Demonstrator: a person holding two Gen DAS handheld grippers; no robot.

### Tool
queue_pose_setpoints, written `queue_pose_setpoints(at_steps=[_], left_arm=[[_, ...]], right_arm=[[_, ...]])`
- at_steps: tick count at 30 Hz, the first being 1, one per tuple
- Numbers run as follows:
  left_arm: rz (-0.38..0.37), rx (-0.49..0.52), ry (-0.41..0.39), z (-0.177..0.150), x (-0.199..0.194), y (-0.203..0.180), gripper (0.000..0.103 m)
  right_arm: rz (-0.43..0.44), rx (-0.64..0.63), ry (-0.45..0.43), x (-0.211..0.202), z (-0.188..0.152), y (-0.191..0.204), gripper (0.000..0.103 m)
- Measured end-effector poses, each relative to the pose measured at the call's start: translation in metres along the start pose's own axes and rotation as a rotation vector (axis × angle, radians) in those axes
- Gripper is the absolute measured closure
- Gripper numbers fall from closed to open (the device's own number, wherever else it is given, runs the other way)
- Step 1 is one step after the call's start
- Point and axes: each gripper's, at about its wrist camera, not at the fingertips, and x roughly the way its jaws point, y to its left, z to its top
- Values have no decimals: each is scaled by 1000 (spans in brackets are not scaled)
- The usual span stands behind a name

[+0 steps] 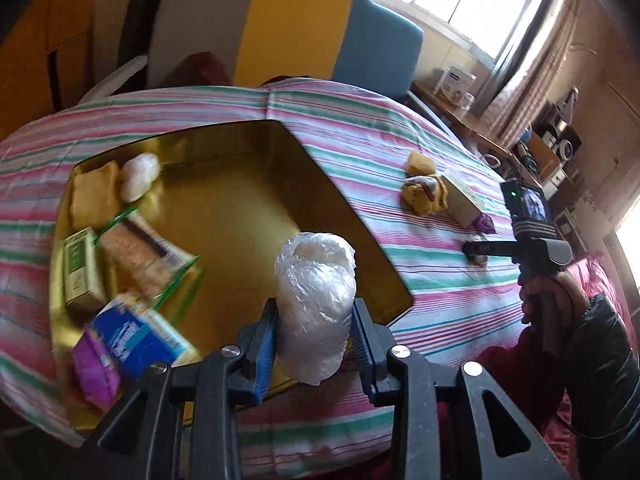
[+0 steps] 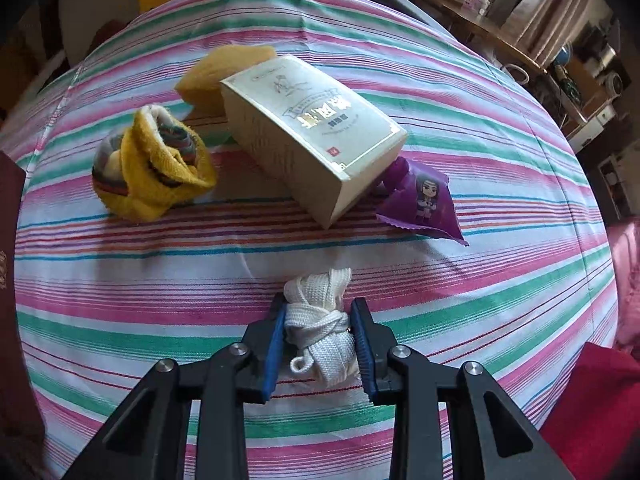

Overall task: Organize objects
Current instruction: 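Carry the plastic bag to the tray while the right tool grasps the white rope bundle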

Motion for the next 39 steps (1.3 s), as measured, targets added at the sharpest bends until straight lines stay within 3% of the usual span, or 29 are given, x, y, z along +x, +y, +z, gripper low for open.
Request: queue_pose_setpoints(at_steps=[9,17,25,29,31,37,39], left_arm=[[84,-178,-33,-24,-25,73,69],[99,-193,-40,-18,-19,80,69],[48,-232,-30,26,3,90,69],[70,-222,-17,61,27,96,69],[112,-220,29,75,52,102,69],[184,-235,83,88,93,121,69],[186,-268,96,89,101,128,64]], right_arm=[[-44,-45,-19,-1,-2,10,72],[-54,-57,-27,-3,1,18,72],[-58,-67,-31,-8,-5,19,72],[-58,-67,-32,-7,-3,19,72],[-58,-66,-31,-6,-3,19,72],[-56,-64,-32,-7,-3,20,72],[-58,-67,-33,-7,-3,20,72]])
